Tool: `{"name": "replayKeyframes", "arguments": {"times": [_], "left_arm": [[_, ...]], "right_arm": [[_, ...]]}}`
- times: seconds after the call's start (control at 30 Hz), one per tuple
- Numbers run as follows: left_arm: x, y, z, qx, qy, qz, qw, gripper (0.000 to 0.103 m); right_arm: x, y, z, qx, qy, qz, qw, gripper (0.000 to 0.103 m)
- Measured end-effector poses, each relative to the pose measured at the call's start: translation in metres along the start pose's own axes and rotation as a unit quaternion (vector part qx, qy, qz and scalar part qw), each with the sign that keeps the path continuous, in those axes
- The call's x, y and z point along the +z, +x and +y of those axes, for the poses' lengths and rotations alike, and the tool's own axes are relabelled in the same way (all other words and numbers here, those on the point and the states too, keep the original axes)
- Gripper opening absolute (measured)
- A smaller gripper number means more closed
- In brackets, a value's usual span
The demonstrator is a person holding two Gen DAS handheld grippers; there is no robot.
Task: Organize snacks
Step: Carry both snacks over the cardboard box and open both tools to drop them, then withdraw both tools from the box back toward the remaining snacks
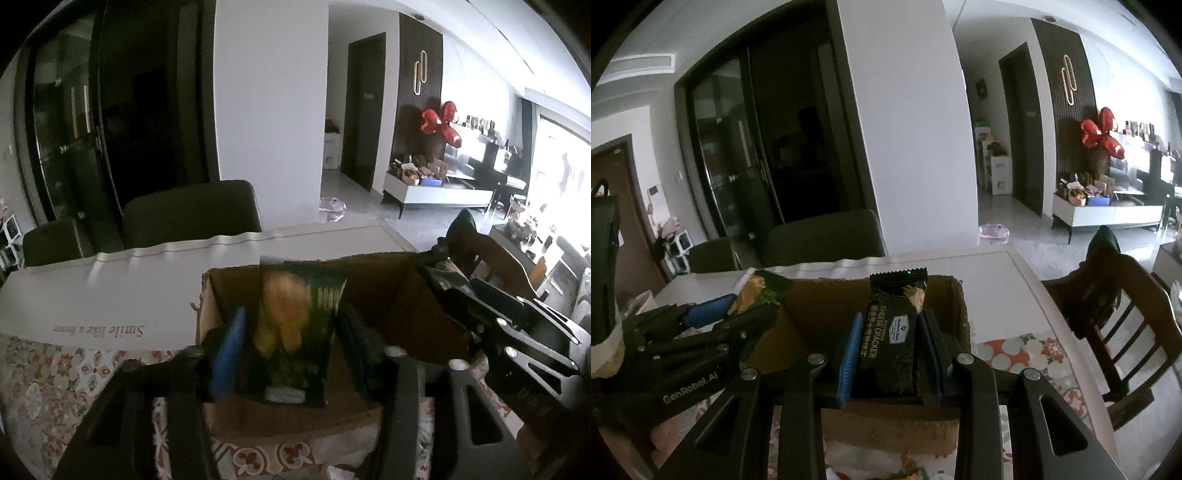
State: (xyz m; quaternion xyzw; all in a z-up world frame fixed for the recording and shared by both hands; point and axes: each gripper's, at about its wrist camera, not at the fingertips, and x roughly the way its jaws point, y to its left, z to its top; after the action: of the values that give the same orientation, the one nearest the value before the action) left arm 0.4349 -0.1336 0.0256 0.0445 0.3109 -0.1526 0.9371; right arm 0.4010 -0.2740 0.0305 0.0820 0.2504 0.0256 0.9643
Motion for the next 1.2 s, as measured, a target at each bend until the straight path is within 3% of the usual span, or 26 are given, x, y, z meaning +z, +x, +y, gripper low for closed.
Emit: {"name": "replayKeyframes", "arguments": {"times": [0.03,0.13,0.17,0.27,0.8,1.2], "left_arm": [[0.001,0.0,0.001,0.004,-0.002,-0.004,1.0,0.074],[0.0,-0.006,0.007,0.011,-0.009,-0.013,0.9998,0.077],[0.0,-0.008,0.007,0.013,-0.01,-0.013,0.9998,0.079],[-0.005,-0.019,0.008,0.018,-0.001,-0.023,0.9996,0.08],[-0.044,-0.119,0.01,0.011,0.009,-0.07,0.9974,0.082],[-0.094,-0.169,0.02,0.052,0.014,-0.087,0.9947,0.082]], "right_arm": [[0.0,0.002,0.0,-0.002,0.0,0.001,1.0,0.037],[-0.001,0.0,-0.001,-0.024,0.001,-0.005,1.0,0.059],[-0.002,-0.004,0.0,-0.03,0.002,-0.01,0.999,0.061],[-0.002,-0.011,-0.001,-0.042,0.003,-0.015,0.999,0.061],[-0.027,-0.086,0.021,-0.019,0.011,-0.026,0.999,0.061],[-0.067,-0.124,0.045,-0.012,0.005,-0.024,1.0,0.061]]}}
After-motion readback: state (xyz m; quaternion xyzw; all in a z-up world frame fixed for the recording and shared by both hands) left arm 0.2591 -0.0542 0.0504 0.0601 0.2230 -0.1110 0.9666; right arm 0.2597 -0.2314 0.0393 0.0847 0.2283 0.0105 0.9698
